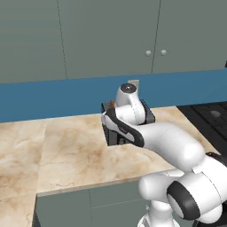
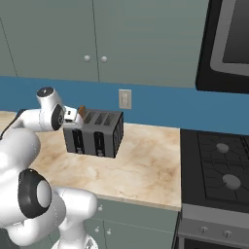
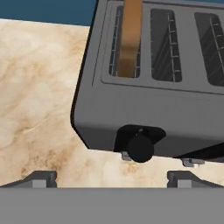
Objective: Start the toaster. Once the lever pops up, take the bread to the plate on the dining counter.
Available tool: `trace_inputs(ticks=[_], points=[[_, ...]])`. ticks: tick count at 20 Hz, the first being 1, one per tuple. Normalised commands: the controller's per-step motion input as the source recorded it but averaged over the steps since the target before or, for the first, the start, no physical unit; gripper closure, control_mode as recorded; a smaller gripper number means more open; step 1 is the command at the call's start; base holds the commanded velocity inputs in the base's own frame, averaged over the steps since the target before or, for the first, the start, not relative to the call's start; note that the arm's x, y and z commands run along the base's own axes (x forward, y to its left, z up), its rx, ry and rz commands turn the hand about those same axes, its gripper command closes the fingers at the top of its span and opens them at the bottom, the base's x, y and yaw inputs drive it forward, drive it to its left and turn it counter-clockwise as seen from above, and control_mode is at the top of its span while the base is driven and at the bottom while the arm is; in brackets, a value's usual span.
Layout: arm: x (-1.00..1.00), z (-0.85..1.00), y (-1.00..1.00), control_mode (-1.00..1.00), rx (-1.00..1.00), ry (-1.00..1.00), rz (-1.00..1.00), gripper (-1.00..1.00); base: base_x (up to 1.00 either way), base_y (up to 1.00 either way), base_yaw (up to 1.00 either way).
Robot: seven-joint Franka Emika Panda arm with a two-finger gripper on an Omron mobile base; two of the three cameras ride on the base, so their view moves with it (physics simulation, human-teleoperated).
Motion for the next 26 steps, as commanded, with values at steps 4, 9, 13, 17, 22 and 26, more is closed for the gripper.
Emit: trace_inputs(ticks=[4, 9, 13, 17, 22, 26], points=[[0.12, -0.33, 0.0, -1.0, 0.0, 0.0, 0.0, -1.0, 0.0, 0.0, 0.0], [0.21, -0.25, 0.0, -1.0, 0.0, 0.0, 0.0, -1.0, 0.0, 0.0, 0.0], [0.23, -0.18, 0.0, -1.0, 0.0, 0.0, 0.0, -1.0, 0.0, 0.0, 0.0], [0.22, -0.08, 0.04, -1.0, 0.0, 0.0, 0.0, -1.0, 0.0, 0.0, 0.0], [0.09, 0.0, 0.1, -1.0, 0.0, 0.0, 0.0, -1.0, 0.0, 0.0, 0.0], [0.0, 0.0, 0.09, -1.0, 0.0, 0.0, 0.0, -1.0, 0.0, 0.0, 0.0]])
